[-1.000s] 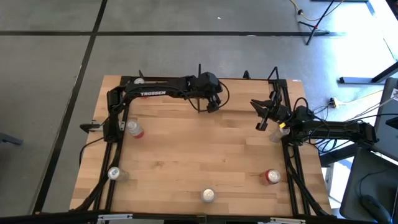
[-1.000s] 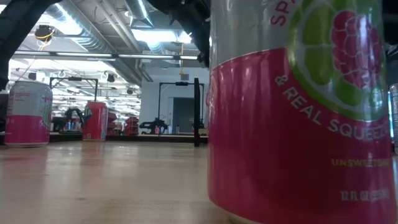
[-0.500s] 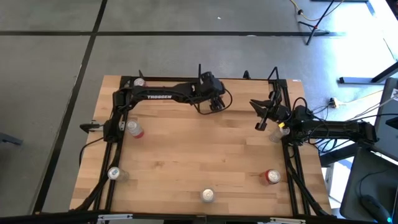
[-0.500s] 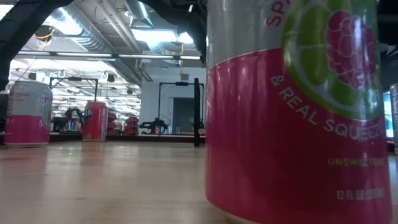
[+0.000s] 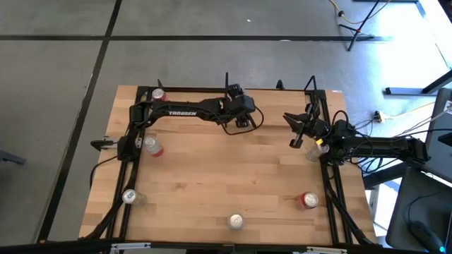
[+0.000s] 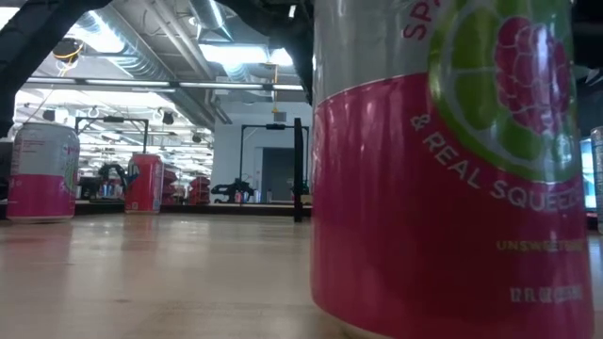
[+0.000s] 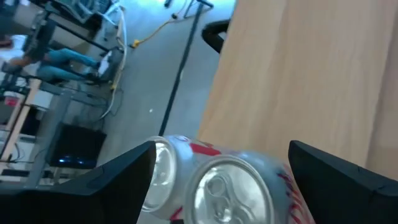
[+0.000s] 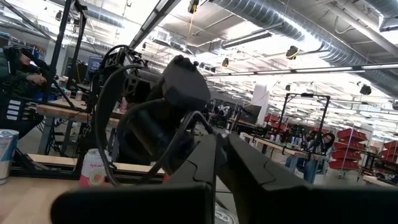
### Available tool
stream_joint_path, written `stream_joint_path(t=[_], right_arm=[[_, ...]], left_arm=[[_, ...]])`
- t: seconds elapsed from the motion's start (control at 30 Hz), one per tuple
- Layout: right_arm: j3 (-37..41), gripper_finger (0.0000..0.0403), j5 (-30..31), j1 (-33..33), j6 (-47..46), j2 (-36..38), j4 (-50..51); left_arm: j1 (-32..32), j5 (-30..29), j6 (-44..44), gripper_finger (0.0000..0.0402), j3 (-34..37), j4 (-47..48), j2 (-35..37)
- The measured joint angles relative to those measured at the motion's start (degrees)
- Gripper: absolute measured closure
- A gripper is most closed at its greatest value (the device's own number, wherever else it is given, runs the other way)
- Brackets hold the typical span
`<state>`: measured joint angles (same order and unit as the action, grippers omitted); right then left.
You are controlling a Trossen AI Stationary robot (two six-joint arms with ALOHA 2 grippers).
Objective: Place canned beverage on shelf
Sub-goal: Put the red silver soda can on the shelf aligned with the other red silver soda can, then put the bottom pink white soda can on the shelf
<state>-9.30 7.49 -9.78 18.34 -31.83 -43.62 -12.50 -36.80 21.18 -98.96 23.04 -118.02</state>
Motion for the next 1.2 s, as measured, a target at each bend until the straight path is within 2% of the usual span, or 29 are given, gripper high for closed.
stream_joint_path(t=[0.23, 0.33, 0.43, 0.5, 0.57, 0.73, 0.87, 0.97, 1.07, 1.2], right_arm=[[0.0, 0.0375, 0.0, 0.0, 0.0, 0.0, 0.2], [0.0, 0.0375, -0.1, 0.0, -0.4, 0.0, 0.8], [0.0, 0.0375, -1.9, 0.0, -3.0, -0.2, 1.9], [0.0, 0.0375, -3.5, 0.0, -5.0, -1.0, 2.1], [-1.0, 0.0375, -5.5, 0.0, -7.1, -2.5, 4.0], [-8.2, 0.0375, -10.5, 0.1, -12.1, -10.5, 15.0], [-12.2, 0.0375, -15.2, 0.6, -15.3, -19.8, 16.5], [-14.8, 0.0375, -17.6, 5.0, -18.1, -26.8, 16.6], [-19.5, 0.0375, -17.1, 12.2, -19.4, -33.4, 20.0], [-27.6, 0.0375, -10.7, 22.0, -19.6, -39.9, 28.6]], left_arm=[[3.4, 1.2, -2.3, 0.005, -0.5, 0.5, 2.8], [5.4, 7.0, -6.5, 0.005, -0.1, 3.0, 6.7], [7.1, 14.2, -11.8, 0.005, 3.8, 4.1, 11.0], [8.6, 15.2, -14.7, 0.005, 9.1, 3.0, 14.3], [10.6, 13.8, -16.4, 0.005, 16.4, -1.9, 18.1], [15.5, 12.6, -16.1, 0.005, 37.1, -22.6, 27.0], [19.1, 12.2, -14.3, 0.005, 48.4, -36.1, 32.3], [21.9, 11.9, -14.1, 0.005, 53.9, -43.4, 34.7], [24.3, 11.0, -14.0, 0.005, 55.5, -46.3, 35.9], [28.3, 10.7, -15.0, 0.005, 55.6, -45.8, 36.2]])
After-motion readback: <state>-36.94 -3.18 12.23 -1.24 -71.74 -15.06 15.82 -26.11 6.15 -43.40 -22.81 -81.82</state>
